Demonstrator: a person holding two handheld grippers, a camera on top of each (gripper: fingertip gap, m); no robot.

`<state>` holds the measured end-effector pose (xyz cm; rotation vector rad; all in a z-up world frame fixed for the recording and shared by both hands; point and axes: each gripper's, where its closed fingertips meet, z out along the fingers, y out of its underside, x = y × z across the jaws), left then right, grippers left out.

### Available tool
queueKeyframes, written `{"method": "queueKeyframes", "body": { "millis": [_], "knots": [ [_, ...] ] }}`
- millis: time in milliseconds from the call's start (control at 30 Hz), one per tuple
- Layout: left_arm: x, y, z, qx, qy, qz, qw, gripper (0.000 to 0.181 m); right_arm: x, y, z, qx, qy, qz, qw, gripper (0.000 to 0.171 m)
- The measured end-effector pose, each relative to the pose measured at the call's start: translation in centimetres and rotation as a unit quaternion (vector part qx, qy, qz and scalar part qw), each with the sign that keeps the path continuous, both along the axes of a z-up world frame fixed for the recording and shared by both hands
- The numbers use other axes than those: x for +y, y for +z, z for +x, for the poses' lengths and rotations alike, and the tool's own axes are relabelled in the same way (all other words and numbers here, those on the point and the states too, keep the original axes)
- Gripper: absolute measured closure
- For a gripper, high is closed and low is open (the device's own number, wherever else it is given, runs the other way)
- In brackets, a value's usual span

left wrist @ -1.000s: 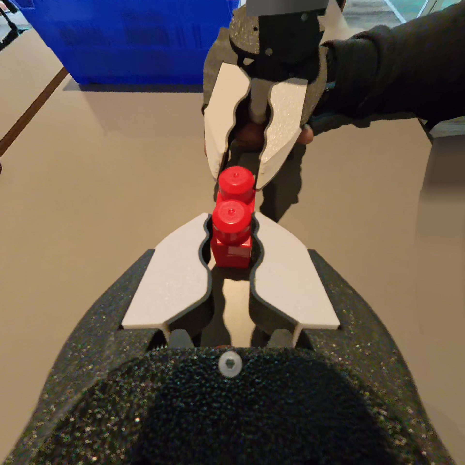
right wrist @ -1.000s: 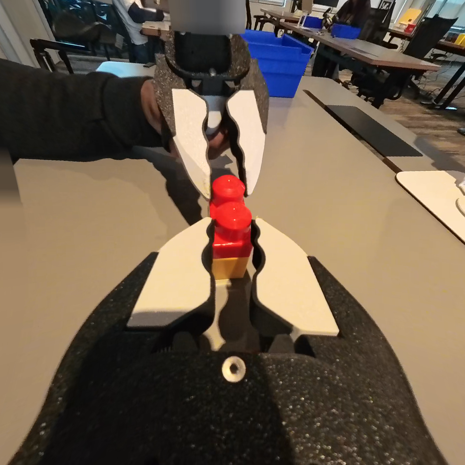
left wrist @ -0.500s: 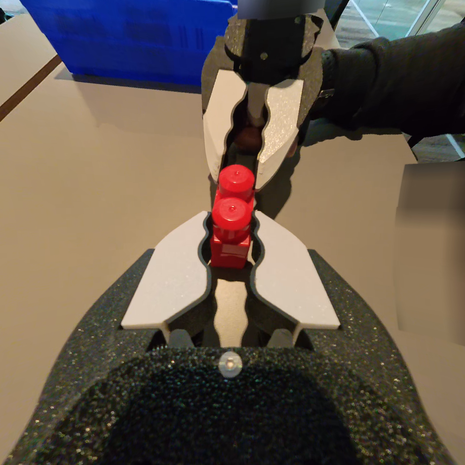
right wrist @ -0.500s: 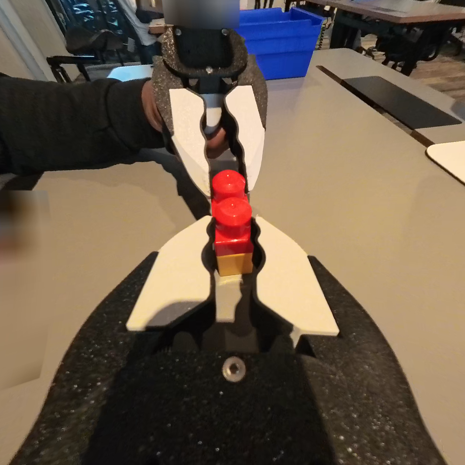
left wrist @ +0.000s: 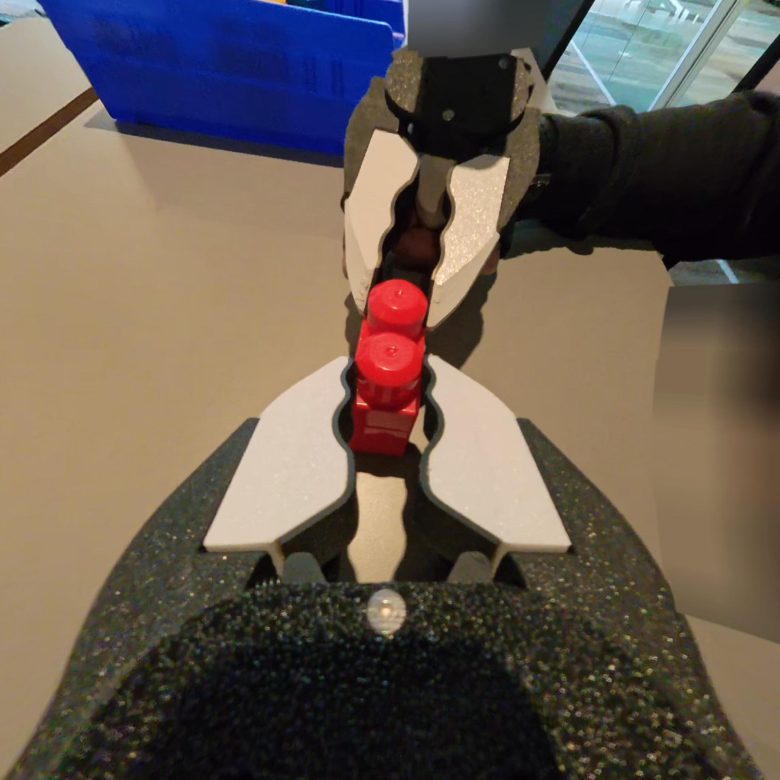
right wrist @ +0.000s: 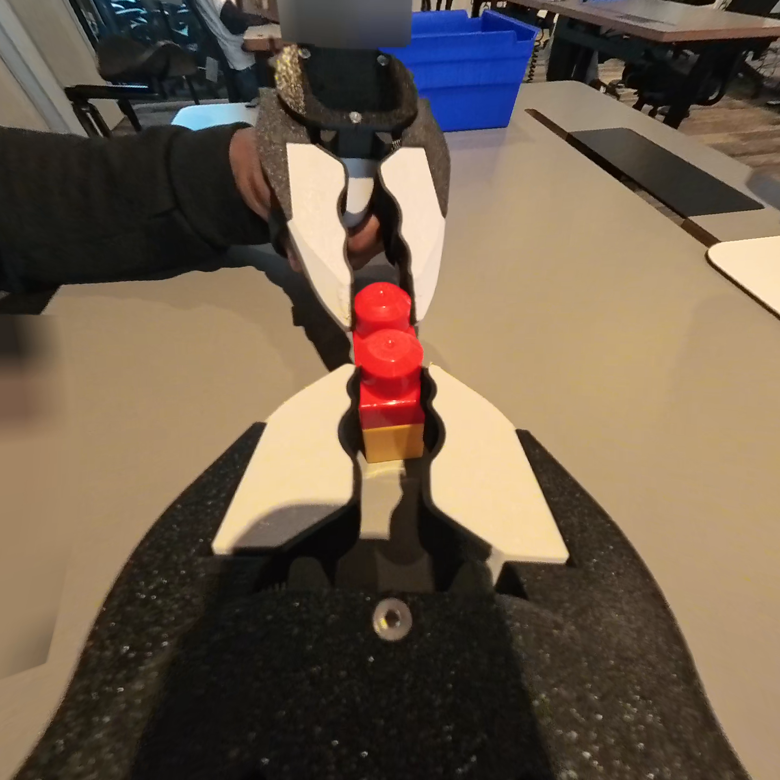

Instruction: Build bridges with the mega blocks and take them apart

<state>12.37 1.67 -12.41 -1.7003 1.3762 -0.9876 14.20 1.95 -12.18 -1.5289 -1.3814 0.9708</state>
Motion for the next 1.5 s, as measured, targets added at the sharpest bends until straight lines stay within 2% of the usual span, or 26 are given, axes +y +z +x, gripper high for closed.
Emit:
{"method": "queueKeyframes", "body": {
  "millis": [100,167,300,433,533,600,700,1300,1500],
  "knots": [
    [0.1,-0.2,-0.3,0.013,-0.009,0.018,1.000,0.153,-0.1,0.0,0.1,-0.004,0.002,0.021,1.000,0.143],
    [0.4,0.0,-0.6,0.014,-0.008,0.041,0.999,0.145,0.0,0.0,0.3,-0.001,-0.001,0.028,1.000,0.132],
    [0.3,1.0,-1.2,-0.014,-0.013,0.033,0.999,0.143,0.4,-0.4,1.1,-0.016,-0.008,0.026,1.000,0.126],
    [-0.5,-1.8,-1.5,0.057,-0.035,0.005,0.998,0.140,0.3,-1.0,1.1,-0.038,-0.008,0.030,0.999,0.120],
    [-1.0,-4.6,-1.3,0.125,-0.049,0.002,0.991,0.139,0.1,-1.9,0.8,-0.071,-0.005,0.049,0.996,0.121],
    [-1.0,-6.0,-1.1,0.167,-0.050,0.006,0.985,0.141,0.2,-2.7,0.6,-0.101,-0.013,0.061,0.993,0.129],
    [-1.2,-6.0,-0.4,0.171,-0.050,0.018,0.984,0.143,0.4,-3.4,0.5,-0.128,-0.024,0.076,0.989,0.133],
    [-0.8,-6.0,-0.1,0.173,-0.027,0.016,0.984,0.143,0.8,-3.5,0.7,-0.127,-0.036,0.064,0.989,0.133],
    [-1.0,-5.9,-0.5,0.173,-0.030,-0.001,0.984,0.143,0.5,-4.5,0.7,-0.168,-0.028,0.087,0.982,0.131]
  ]
}}
